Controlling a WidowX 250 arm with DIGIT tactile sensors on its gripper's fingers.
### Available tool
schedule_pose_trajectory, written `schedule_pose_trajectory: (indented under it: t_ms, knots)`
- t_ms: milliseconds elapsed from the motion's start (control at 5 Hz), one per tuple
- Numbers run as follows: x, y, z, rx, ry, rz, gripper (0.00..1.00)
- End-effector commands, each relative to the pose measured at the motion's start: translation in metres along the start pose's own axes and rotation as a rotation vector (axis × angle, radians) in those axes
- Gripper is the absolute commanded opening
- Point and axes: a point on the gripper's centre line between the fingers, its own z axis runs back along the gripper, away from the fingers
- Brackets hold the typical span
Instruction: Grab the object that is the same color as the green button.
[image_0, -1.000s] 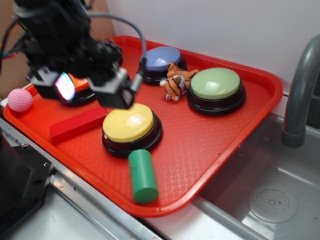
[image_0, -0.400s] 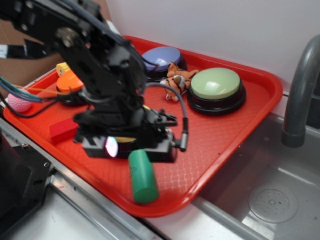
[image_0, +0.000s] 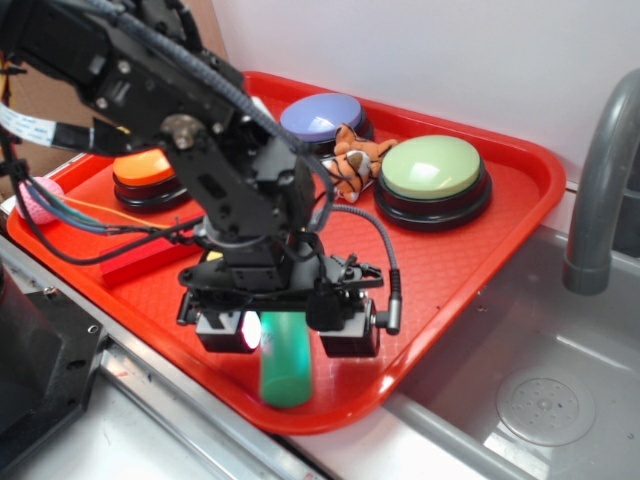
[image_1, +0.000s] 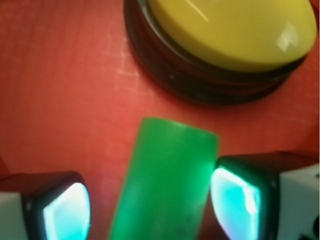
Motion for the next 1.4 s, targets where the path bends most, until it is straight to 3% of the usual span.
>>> schedule_pose_trajectory:
  t_ms: [0,400,600,800,1000,1200]
  knots:
    - [0.001,-0.006,0.004,-0.061,-0.018,0.021,0.0]
    - [0.013,-0.009,0.023,-0.036,-0.029,-0.07,0.0]
    - [0.034,-0.014,0.049,-0.03,-0.026,-0.204,0.0]
    - [0.06,-0.008,0.08,-0.068,-0.016,-0.298,0.0]
    - [0.089,0.005,0.111,-0.069,-0.021,-0.374,0.0]
    - [0.117,0.02,0.139,-0.069,-0.072,-0.436,0.0]
